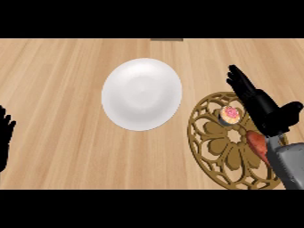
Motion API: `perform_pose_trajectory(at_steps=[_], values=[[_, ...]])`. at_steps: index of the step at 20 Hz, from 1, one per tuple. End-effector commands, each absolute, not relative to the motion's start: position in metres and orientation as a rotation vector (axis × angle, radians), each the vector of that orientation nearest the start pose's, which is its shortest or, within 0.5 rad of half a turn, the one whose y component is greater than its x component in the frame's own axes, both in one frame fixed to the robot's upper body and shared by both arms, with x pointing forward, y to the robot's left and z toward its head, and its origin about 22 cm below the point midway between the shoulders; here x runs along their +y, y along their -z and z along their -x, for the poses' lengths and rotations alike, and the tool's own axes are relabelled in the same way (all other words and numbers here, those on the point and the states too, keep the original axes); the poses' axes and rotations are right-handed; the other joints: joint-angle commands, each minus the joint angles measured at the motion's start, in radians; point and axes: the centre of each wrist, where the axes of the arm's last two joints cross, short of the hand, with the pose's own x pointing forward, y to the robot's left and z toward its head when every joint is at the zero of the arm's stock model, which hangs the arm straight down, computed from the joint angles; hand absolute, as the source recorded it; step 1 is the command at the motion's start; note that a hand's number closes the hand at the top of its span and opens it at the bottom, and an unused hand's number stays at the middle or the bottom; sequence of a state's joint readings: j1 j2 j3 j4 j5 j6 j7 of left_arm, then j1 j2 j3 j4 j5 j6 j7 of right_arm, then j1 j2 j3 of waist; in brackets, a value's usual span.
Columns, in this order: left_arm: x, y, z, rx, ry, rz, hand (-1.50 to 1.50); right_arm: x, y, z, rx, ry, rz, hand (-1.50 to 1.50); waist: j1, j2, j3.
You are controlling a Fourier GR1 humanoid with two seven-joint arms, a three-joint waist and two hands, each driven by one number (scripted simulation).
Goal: Pick the sweet potato from the placemat and place it in the plate
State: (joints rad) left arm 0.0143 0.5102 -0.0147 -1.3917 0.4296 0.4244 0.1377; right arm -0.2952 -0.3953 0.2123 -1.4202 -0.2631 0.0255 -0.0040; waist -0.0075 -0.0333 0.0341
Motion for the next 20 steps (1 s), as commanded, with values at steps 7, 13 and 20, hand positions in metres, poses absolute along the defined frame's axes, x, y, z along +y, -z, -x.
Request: perform_pose_trajectory(at_steps=[7,13,20], values=[[0.312,0.0,-0.241,-1.264,-0.08,-0.317,0.0,-0.244,-0.182,-0.318,-1.862,-1.146,-0.337,1.5,-0.024,-0.028,-0.044],[0.273,0.009,-0.239,-1.306,-0.008,-0.254,0.0,-0.328,-0.083,-0.293,-1.848,-0.884,-0.527,1.5,-0.019,0.051,-0.025],[0.258,0.001,-0.249,-1.305,0.032,-0.223,0.0,-0.359,-0.07,-0.293,-1.677,-0.891,-0.962,-1.5,0.022,0.046,-0.025]])
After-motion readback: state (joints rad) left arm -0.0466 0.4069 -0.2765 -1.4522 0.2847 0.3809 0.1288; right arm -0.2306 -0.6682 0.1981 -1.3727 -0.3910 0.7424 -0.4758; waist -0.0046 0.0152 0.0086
